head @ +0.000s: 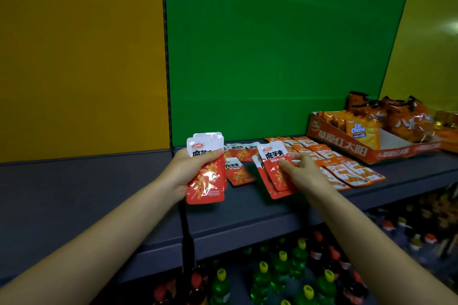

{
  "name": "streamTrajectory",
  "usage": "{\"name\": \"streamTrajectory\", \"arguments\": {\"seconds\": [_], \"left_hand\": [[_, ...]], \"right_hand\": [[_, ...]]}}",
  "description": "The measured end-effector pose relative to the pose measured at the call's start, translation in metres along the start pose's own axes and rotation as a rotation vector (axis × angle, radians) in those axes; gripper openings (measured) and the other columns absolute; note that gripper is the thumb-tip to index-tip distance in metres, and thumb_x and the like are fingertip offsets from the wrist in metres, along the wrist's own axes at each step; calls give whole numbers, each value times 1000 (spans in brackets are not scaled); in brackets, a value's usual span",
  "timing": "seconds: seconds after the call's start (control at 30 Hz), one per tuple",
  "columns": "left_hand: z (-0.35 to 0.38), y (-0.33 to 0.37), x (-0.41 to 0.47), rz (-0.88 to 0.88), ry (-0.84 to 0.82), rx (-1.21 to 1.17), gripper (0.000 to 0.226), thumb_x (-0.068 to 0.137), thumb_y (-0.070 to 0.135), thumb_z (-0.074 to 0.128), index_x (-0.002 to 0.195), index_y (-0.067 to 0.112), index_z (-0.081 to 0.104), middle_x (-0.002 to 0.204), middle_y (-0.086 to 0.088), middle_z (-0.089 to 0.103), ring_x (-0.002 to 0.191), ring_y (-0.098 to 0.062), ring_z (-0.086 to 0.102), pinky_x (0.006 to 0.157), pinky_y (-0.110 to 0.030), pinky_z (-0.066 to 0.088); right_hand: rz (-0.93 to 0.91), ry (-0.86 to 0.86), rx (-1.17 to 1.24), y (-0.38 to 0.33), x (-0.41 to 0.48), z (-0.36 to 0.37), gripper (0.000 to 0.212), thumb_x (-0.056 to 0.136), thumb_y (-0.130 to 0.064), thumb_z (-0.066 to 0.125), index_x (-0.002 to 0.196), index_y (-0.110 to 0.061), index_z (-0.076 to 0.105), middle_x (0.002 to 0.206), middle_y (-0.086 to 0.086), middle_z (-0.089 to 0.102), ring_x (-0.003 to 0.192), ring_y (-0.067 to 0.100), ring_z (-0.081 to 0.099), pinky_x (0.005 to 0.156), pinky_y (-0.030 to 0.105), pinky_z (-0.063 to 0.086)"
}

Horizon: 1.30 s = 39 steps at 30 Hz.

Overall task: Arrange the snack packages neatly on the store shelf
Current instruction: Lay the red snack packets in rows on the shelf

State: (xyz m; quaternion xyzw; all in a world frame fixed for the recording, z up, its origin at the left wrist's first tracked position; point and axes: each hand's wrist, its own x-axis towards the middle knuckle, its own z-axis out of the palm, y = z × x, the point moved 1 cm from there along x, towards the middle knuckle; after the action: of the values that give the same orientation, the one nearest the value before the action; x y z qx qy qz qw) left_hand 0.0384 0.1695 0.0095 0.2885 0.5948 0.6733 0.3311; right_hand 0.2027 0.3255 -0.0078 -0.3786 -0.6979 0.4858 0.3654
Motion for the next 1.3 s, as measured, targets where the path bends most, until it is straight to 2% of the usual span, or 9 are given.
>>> {"name": "streamTrajectory", "arguments": {"seconds": [0.13,0.27,0.37,0.5,0.6,0.7,1.03,1.17,1.3], "left_hand": [[17,11,40,4,45,6,11,81,17,70,84,15,60,58,-2,68,43,-12,65,44,-23,53],[28,16,72,25,99,-9,10,83,15,69,82,15,58,67,-5,65,40,-9,63,39,-20,51],[26,7,83,-16,133,-11,11,82,17,69,85,14,59,70,-6,66,42,-10,64,40,-22,51],[15,-1,90,-53,190,-21,11,81,17,70,85,13,61,63,-4,67,42,-12,65,40,-23,52],[10,-4,89,-57,217,-18,10,81,17,70,84,13,61,55,-2,68,42,-12,65,39,-23,51],[10,-9,88,-63,214,10,9,81,16,70,85,14,61,52,0,69,44,-12,66,40,-23,51],[17,-17,85,-43,200,35,7,83,14,67,87,17,63,55,1,70,45,-12,66,42,-21,52],[15,-18,85,-37,221,32,8,82,14,68,89,16,64,63,-2,73,49,-14,68,46,-24,54],[11,-19,86,-37,230,44,14,81,16,69,95,14,65,80,-10,72,55,-18,69,53,-29,57]], "right_hand": [[-4,-28,-32,7,46,16,19,92,-20,57,105,-12,47,94,8,61,70,15,57,62,26,46],[64,-102,-41,18,76,29,30,90,-23,59,113,-8,49,110,14,65,92,27,65,85,43,54],[53,-109,-122,25,85,35,28,89,-29,58,111,-14,49,113,9,62,102,26,63,94,44,50],[-36,-113,-283,25,87,37,35,92,-30,54,118,-9,46,106,6,59,101,23,59,88,35,46],[-71,-123,-338,25,87,38,38,93,-30,52,122,-7,44,115,10,59,106,26,57,89,35,46],[-110,-144,-402,24,86,39,36,94,-29,49,122,-8,41,116,11,58,102,26,54,80,29,39],[-175,-165,-452,26,85,41,28,94,-29,49,112,-9,43,116,9,54,104,24,51,80,31,38],[-207,-134,-569,26,85,41,38,93,-33,49,122,-8,45,128,9,43,122,27,38,100,36,33],[-166,-200,-440,25,86,39,33,94,-32,48,119,-11,43,119,8,54,114,27,50,97,37,39]]}}
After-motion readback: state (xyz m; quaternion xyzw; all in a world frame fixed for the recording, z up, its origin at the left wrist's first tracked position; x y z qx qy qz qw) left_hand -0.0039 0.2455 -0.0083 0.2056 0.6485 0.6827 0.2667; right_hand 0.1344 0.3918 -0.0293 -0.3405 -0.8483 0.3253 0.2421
